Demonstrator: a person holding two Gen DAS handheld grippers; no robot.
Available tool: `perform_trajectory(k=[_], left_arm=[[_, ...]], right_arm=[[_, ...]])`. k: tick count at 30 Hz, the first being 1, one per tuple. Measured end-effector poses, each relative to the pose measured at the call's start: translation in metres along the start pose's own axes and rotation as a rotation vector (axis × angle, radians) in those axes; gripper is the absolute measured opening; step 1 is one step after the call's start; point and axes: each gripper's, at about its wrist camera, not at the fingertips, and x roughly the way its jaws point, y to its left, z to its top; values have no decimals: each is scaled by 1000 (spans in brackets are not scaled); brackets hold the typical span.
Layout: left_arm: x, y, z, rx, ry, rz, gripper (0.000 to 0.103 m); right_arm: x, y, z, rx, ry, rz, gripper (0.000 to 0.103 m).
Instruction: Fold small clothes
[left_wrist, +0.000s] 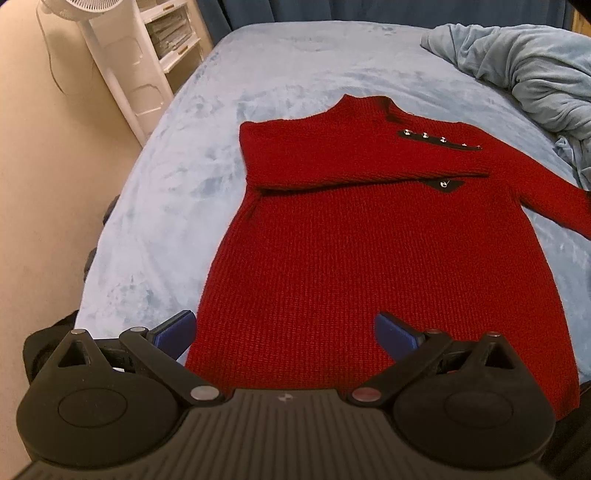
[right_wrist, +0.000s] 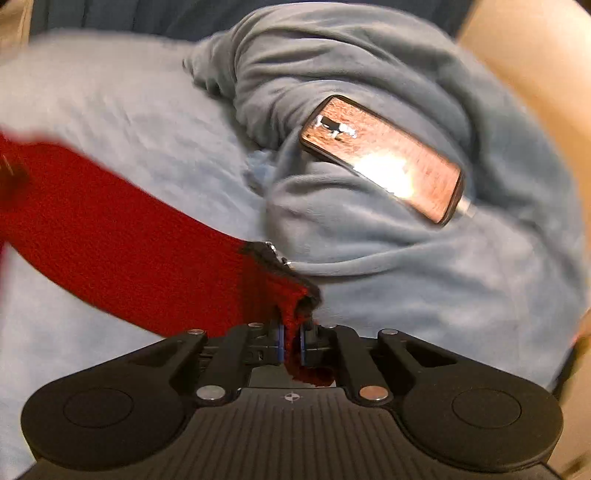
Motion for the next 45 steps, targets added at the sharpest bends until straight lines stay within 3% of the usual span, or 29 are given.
perform_trajectory(k=[3, 5, 11, 14, 17, 21, 22, 24, 25, 28, 31, 37, 41, 45], left_arm=[[7, 5, 0, -20, 19, -29, 103], [11, 13, 0, -51, 29, -47, 103], [22, 54, -9, -159, 51, -37, 103], [28, 83, -17, -214, 59, -14, 103], [29, 115, -25, -276, 55, 11, 103], [23, 157, -38, -369, 51, 57, 103], [21, 165, -41, -387, 49, 74, 103], [17, 179, -46, -422, 51, 108, 103], [14, 186, -49, -442, 48, 110, 103], [6, 195, -53, -461, 21, 101, 103], [1, 187, -51, -429, -3, 95, 103], [-36, 150, -48, -368, -87, -4, 103], [-66, 114, -55, -248, -123, -17, 103], [-85, 80, -68, -137, -115, -25, 103]], right_arm=[[-18, -22, 19, 275, 39, 144, 7], [-29, -26, 40, 369, 39, 212, 7], [-76, 42, 128, 291, -17, 367, 7], [-103, 102, 179, 237, -65, 472, 7], [-126, 191, 220, 138, -95, 583, 7], [-145, 335, 227, -25, -80, 739, 9], [-146, 371, 220, -69, -71, 765, 14], [-147, 433, 196, -185, -34, 780, 39], [-151, 451, 182, -218, -13, 754, 41], [-154, 435, 153, -182, 31, 752, 42], [-167, 364, 121, -47, 62, 694, 44], [-246, 234, 29, 40, -28, 509, 63], [-304, 201, -39, 45, -129, 401, 74], [-348, 191, -93, 43, -169, 356, 79]])
